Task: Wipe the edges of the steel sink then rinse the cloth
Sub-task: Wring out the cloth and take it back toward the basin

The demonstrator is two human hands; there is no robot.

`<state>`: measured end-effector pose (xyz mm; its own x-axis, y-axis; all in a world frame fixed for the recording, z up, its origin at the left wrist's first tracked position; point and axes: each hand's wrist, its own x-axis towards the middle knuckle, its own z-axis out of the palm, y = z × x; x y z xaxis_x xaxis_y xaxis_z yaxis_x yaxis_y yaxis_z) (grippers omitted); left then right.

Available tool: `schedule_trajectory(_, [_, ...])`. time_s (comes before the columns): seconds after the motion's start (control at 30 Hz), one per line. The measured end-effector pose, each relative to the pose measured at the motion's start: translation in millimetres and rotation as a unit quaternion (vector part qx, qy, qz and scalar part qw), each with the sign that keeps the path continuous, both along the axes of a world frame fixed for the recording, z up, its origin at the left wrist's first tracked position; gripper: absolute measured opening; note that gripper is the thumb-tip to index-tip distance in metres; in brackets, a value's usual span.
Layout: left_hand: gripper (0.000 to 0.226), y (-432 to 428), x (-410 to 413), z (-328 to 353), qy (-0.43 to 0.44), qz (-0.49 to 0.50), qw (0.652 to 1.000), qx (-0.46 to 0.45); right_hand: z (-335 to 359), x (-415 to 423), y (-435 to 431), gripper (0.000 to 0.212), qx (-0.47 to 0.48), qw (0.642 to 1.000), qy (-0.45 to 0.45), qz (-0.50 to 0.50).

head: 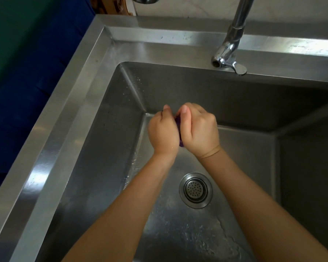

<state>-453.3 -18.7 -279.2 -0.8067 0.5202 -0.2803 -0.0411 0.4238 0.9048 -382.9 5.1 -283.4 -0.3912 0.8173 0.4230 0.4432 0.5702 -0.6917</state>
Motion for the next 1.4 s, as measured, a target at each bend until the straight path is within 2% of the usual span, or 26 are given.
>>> schedule_trajectory(0.07, [0.045, 0.5, 2.0, 1.8, 0.043, -0.007, 0.999, 0.008, -1.0, -1.2, -2.8, 0.048, -0.025, 0.999, 0.033, -0.029])
schedule_trajectory(0.23, [0.045, -0.8, 5.8, 4.8, 0.064, -0.029, 0.997, 0.036, -2.2, -2.3, -7.9, 0.049, -0.072, 0.989, 0.094, -0.083])
schedule_trajectory(0.37, [0.042, 1.6, 4.5, 5.1, 0.069, -0.029, 0.996, 0.041, -2.1, -7.2, -5.9, 0.044, -0.123, 0.981, 0.098, -0.111])
schedule_trajectory(0.67, [0.042, 3.8, 2.4, -19.7, 0.106, -0.022, 0.994, -0.023, -17.9, -15.2, -3.5, 0.042, -0.249, 0.947, 0.079, -0.190])
schedule_trajectory(0.9, [0.042, 11.9, 7.9, -35.5, 0.103, -0.041, 0.992, -0.067, -24.4, -9.9, 7.4, 0.043, -0.330, 0.920, 0.036, -0.210])
schedule_trajectory(1.07, [0.042, 23.7, 9.9, -30.7, 0.136, -0.063, 0.987, -0.059, -20.9, -8.4, 14.8, 0.043, -0.337, 0.908, 0.064, -0.242])
schedule_trajectory(1.17, [0.042, 28.9, 9.5, -25.6, 0.148, -0.062, 0.987, -0.031, -14.3, -7.7, 16.3, 0.038, -0.359, 0.904, 0.112, -0.204])
schedule_trajectory(1.23, [0.041, 32.1, 7.4, -23.5, 0.145, -0.061, 0.987, -0.017, -11.5, -5.9, 18.3, 0.032, -0.412, 0.886, 0.129, -0.172])
schedule_trajectory(1.3, [0.040, 31.9, 8.4, -23.2, 0.158, -0.074, 0.985, -0.013, -11.4, -3.3, 20.2, 0.038, -0.468, 0.859, 0.139, -0.157])
schedule_trajectory(1.4, [0.037, 26.4, 14.3, -24.6, 0.194, -0.098, 0.976, -0.003, -14.3, -2.7, 20.2, 0.042, -0.480, 0.846, 0.142, -0.186])
